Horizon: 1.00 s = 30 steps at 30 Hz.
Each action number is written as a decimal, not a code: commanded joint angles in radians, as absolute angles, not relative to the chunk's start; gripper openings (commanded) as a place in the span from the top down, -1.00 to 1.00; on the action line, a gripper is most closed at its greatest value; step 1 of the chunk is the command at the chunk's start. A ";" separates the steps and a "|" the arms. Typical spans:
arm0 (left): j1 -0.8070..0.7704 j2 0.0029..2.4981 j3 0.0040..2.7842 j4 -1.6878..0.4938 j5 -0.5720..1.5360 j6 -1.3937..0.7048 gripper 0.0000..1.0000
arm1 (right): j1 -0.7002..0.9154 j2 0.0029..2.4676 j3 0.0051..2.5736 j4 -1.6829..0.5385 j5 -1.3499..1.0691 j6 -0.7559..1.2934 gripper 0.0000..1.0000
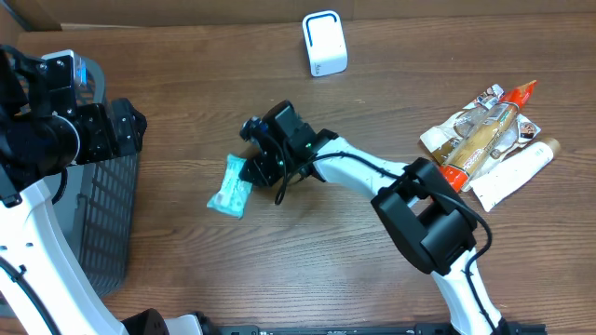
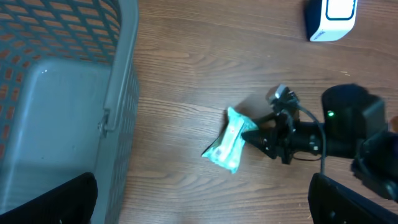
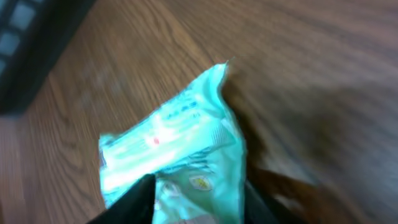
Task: Scan the item barcode
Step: 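Reach the right gripper to the teal packet and grasp it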
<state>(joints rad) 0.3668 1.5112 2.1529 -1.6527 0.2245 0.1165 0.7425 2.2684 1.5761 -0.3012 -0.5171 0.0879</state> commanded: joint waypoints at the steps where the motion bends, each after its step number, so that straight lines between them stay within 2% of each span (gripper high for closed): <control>1: 0.366 1.516 2.155 -1.649 0.229 0.142 -0.99 | 0.751 2.278 1.573 -0.304 -0.525 0.108 0.48; 5: 0.366 1.517 2.155 -1.649 0.229 0.142 -0.99 | 0.719 2.264 1.578 -0.356 -0.527 0.134 0.92; 11: 0.366 1.516 2.155 -1.649 0.229 0.142 -0.99 | 0.630 2.174 1.586 -0.528 -0.535 0.181 0.93; 15: 0.366 1.517 2.155 -1.649 0.229 0.142 -0.99 | 0.584 2.108 1.586 -0.690 -0.402 0.335 0.92; 23: 0.366 1.517 2.155 -1.649 0.229 0.142 -0.99 | 0.559 2.000 1.586 -0.885 -0.303 0.424 0.93; 24: 0.366 1.517 2.155 -1.649 0.229 0.142 -0.99 | 0.560 1.994 1.586 -0.908 -0.312 0.424 0.90; 26: 0.366 1.517 2.155 -1.649 0.229 0.142 -0.99 | 0.571 1.991 1.586 -0.960 -0.339 0.423 0.54; 27: 0.366 1.517 2.155 -1.649 0.229 0.142 -0.99 | 0.577 1.992 1.585 -0.988 -0.349 0.423 0.26; 28: 0.366 1.517 2.155 -1.649 0.229 0.142 -1.00 | 0.585 1.993 1.581 -1.021 -0.353 0.418 0.07; 30: 0.366 1.517 2.155 -1.649 0.229 0.142 -0.99 | 0.601 1.993 1.575 -1.074 -0.353 0.391 -0.11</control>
